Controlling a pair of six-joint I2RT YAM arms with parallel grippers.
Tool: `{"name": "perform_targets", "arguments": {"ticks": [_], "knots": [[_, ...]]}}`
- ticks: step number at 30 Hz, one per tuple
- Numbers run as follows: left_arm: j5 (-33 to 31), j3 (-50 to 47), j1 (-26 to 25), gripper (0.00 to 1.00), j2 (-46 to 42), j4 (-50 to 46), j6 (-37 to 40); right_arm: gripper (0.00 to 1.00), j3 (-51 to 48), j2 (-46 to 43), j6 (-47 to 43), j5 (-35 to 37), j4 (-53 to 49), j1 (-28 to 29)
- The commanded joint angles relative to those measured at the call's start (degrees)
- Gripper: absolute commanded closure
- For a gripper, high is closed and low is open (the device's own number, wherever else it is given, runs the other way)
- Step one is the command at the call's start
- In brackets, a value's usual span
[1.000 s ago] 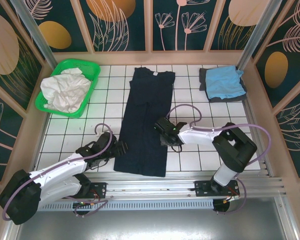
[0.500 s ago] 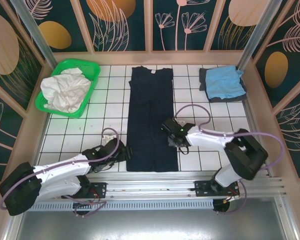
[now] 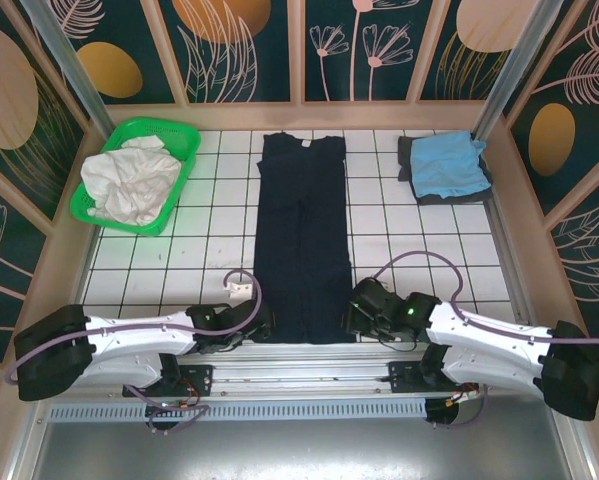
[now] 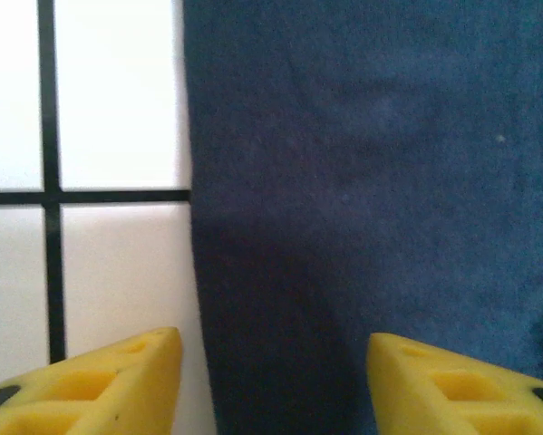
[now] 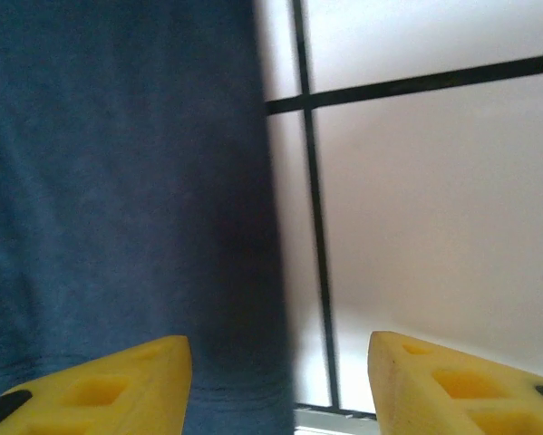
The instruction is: Fold and stack the t-shirts
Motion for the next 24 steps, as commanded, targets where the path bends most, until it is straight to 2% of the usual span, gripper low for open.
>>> {"name": "perform_targets", "arguments": {"ticks": [1, 5, 10, 13, 15, 19, 24], "knots": [[11.9, -0.5, -3.1, 0.59, 1.5, -0.9, -4.3, 0.45, -0.6, 1.8, 2.8, -0.9, 3.7, 0.8], [12.4, -2.0, -4.2, 0.71, -0.8, -0.8, -5.9, 0.49, 0.5, 5.5, 2.7, -0.9, 3.5, 1.8], [13.6, -3.1, -5.3, 0.80, -2.4, -0.7, -6.1, 0.55, 2.3, 6.6, 3.9, 0.0, -2.1, 3.2], [13.9, -4.3, -5.4, 0.86, -2.4, -1.3, -6.4, 0.56, 1.4, 6.7, 4.2, -0.9, -0.4, 4.1], [13.9, -4.9, -5.3, 0.85, -2.5, -0.8, -6.5, 0.58, 0.7, 7.4, 4.2, -2.3, 1.0, 4.3], [13.0, -5.4, -5.4, 0.91, -4.2, -0.4, -6.8, 0.66, 0.6, 8.1, 4.5, -1.8, 0.6, 4.7], [11.7, -5.8, -5.4, 1.00, -8.5, -0.2, -7.1, 0.83, 1.2, 6.0, 4.3, -1.4, -0.2, 4.7]]}}
